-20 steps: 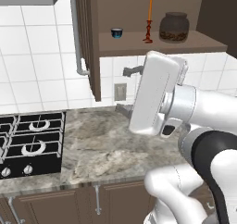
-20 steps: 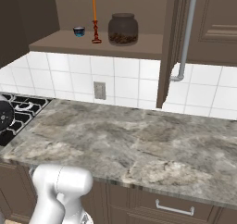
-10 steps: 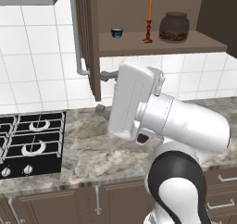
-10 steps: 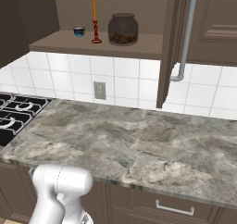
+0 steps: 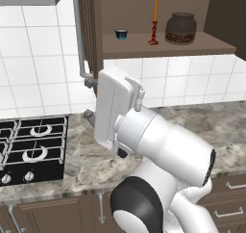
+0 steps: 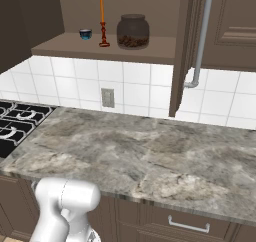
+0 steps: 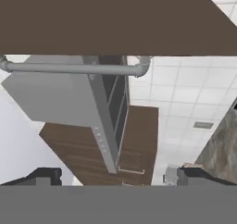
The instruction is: Pick the jar and candle from the dining table and place them in the open cabinet. Close the cabinet after placing the objects.
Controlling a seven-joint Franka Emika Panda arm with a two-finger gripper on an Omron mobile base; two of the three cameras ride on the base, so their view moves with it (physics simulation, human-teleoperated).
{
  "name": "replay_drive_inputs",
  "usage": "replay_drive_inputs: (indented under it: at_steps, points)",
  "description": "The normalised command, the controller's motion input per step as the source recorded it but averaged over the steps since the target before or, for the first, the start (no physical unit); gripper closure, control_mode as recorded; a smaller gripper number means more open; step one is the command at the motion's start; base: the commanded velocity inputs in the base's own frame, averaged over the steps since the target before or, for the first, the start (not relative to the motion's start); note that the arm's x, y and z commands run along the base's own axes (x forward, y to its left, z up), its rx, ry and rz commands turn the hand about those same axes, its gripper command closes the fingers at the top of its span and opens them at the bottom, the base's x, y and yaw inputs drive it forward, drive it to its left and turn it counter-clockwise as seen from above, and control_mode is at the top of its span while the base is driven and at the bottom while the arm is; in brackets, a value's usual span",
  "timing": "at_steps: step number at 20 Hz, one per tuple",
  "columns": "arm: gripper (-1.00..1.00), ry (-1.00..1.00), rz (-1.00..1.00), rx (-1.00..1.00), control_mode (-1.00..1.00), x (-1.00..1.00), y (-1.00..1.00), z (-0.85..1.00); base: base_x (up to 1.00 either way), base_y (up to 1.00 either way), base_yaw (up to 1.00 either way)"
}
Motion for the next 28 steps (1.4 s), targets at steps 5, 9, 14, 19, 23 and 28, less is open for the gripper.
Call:
replay_drive_inputs:
  at_steps: [5,9,14,19,23,28]
  points:
    - [-1.0,0.02,-0.13,0.03,-1.0,0.07,0.17,0.07,0.0,0.0,0.0]
    - [-1.0,0.09,-0.04,0.08,-1.0,0.1,0.04,0.04,0.0,0.0,0.0]
    - [-1.0,0.15,0.0,0.03,-1.0,0.11,0.12,-0.02,0.0,0.0,0.0]
    - [-1.0,0.15,-0.01,0.01,-1.0,0.19,0.01,-0.02,0.0,0.0,0.0]
    - [-1.0,0.16,-0.01,0.0,-1.0,0.22,-0.03,-0.01,0.0,0.0,0.0]
    - [-1.0,0.14,-0.07,0.0,-1.0,0.16,0.02,-0.07,0.0,0.0,0.0]
